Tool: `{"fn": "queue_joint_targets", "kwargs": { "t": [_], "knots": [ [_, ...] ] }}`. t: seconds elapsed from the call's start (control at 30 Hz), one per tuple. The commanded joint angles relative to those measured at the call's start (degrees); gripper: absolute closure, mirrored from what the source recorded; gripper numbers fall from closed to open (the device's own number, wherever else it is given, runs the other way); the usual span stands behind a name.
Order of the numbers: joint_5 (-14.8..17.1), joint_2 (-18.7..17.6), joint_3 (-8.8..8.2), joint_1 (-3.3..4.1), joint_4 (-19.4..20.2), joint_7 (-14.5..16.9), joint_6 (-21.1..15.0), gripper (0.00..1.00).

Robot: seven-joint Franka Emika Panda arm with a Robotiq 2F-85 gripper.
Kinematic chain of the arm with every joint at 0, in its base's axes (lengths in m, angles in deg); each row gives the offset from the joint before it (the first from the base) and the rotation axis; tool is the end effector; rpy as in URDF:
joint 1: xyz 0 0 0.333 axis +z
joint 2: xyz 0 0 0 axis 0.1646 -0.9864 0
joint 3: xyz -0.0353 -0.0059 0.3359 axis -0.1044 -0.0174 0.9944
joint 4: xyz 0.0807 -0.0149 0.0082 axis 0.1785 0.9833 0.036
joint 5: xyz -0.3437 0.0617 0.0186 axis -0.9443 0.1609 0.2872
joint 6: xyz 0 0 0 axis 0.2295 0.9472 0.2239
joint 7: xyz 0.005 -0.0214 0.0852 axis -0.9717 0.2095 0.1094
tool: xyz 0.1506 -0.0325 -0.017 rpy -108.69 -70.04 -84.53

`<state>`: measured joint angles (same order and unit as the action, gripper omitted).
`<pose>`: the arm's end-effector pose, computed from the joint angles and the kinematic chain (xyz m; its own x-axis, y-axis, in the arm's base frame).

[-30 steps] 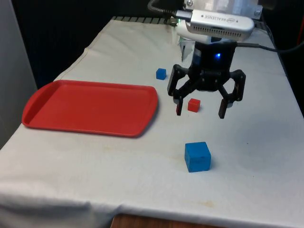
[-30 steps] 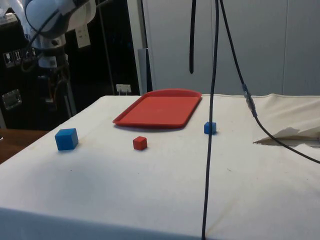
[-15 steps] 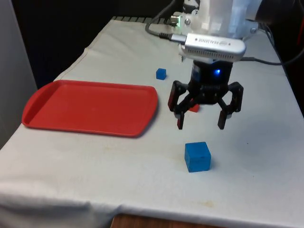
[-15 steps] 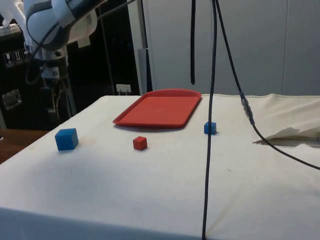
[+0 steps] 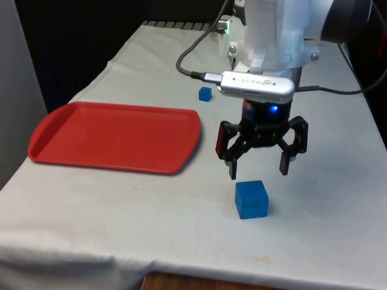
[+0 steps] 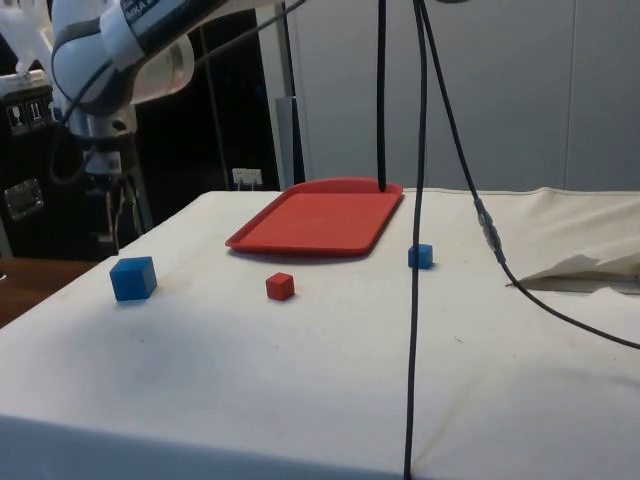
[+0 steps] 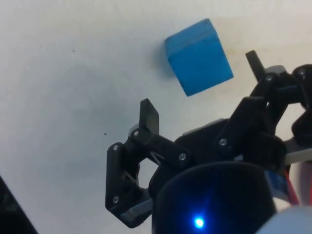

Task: Pick up the largest block and place it onto the tray.

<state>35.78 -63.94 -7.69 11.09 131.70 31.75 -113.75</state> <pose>0.7649 0.0569 0.2257 0.9349 0.3351 0.1171 0.3271 -0.9414 0.0825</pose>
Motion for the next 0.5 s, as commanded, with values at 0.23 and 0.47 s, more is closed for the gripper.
{"fn": "queue_joint_targets", "kwargs": {
  "t": [0.23, 0.47],
  "knots": [
    [2.18, -1.78, 0.40, -0.86, -1.95, 1.78, 2.69, 0.00],
    [2.23, -3.27, 0.23, -0.97, -3.09, 1.60, 4.24, 0.00]
  ]
}}
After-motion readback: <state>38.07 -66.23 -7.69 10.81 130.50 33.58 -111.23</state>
